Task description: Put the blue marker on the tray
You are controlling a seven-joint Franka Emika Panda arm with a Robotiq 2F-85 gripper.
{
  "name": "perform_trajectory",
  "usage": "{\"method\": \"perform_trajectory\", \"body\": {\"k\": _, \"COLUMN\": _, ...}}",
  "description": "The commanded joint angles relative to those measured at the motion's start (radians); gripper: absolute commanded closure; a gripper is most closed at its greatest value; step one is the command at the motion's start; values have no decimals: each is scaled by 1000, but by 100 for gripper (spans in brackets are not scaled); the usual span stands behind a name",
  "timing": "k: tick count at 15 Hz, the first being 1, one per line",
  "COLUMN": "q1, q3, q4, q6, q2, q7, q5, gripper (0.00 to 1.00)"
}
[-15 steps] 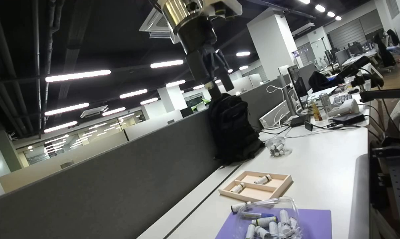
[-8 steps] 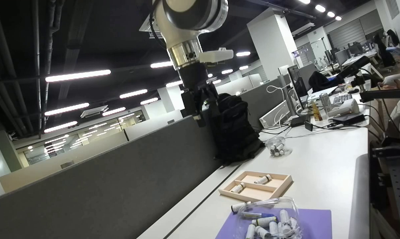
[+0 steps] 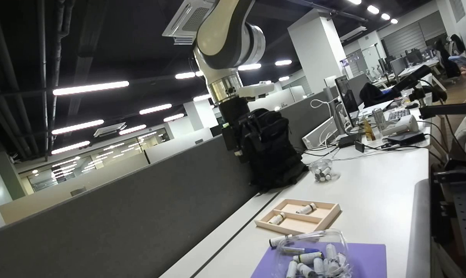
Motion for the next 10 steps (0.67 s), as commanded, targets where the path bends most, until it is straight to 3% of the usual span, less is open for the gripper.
{"method": "perform_trajectory", "body": {"k": 1, "q1": 0, "q3": -1, "q4": -26, "q6": 78, "q2": -4, "q7": 61, "q5": -24, "gripper": 0}}
{"method": "perform_trajectory", "body": {"k": 10, "q1": -35, "q3": -33, "q4": -95, "q6": 355, "q2": 171, "q7": 305, "q5": -37, "gripper": 0}}
